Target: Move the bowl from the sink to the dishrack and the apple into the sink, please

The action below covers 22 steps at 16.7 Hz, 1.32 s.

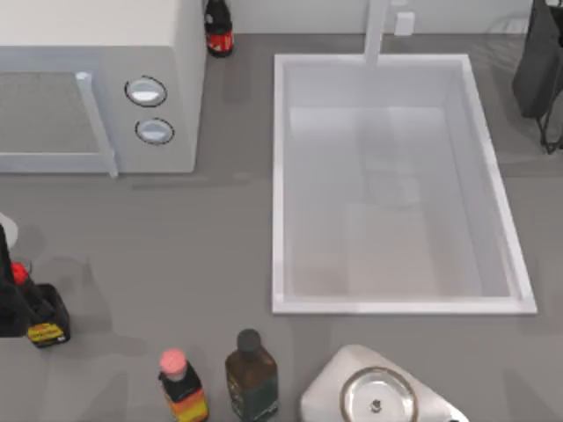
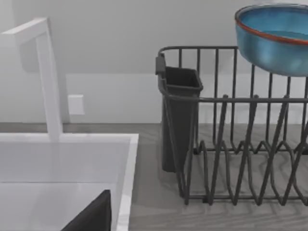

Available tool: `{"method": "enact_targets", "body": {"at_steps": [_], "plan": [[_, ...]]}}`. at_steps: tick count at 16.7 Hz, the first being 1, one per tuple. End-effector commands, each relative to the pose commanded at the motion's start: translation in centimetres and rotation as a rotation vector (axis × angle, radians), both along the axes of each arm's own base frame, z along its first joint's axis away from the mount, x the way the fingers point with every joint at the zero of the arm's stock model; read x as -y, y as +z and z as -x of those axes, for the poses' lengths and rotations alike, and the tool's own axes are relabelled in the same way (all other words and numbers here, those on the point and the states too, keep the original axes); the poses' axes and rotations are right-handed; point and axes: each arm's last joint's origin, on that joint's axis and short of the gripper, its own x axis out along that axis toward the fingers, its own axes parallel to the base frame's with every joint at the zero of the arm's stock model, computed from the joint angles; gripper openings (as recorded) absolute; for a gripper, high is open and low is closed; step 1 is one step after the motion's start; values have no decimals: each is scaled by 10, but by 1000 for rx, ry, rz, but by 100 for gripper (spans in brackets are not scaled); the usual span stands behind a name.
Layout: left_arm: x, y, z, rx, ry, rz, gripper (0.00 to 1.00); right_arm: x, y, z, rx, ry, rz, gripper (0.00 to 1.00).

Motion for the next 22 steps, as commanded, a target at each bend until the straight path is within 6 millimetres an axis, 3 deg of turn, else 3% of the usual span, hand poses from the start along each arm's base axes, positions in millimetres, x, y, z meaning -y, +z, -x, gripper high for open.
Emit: {"method": "enact_targets", "body": {"at_steps": [8,12,17,22], "plan": [[0,0,0,0,0,0,100,0,0,0,-1,0,0,100],[0,0,0,0,0,0,100,3,17,-2,-100,-22,27,100],[0,0,0,0,0,0,100,14,46,-22,-477,-81,83,100],[0,0,0,0,0,0,100,38,54,-67,-1000,-96,91,100]]}}
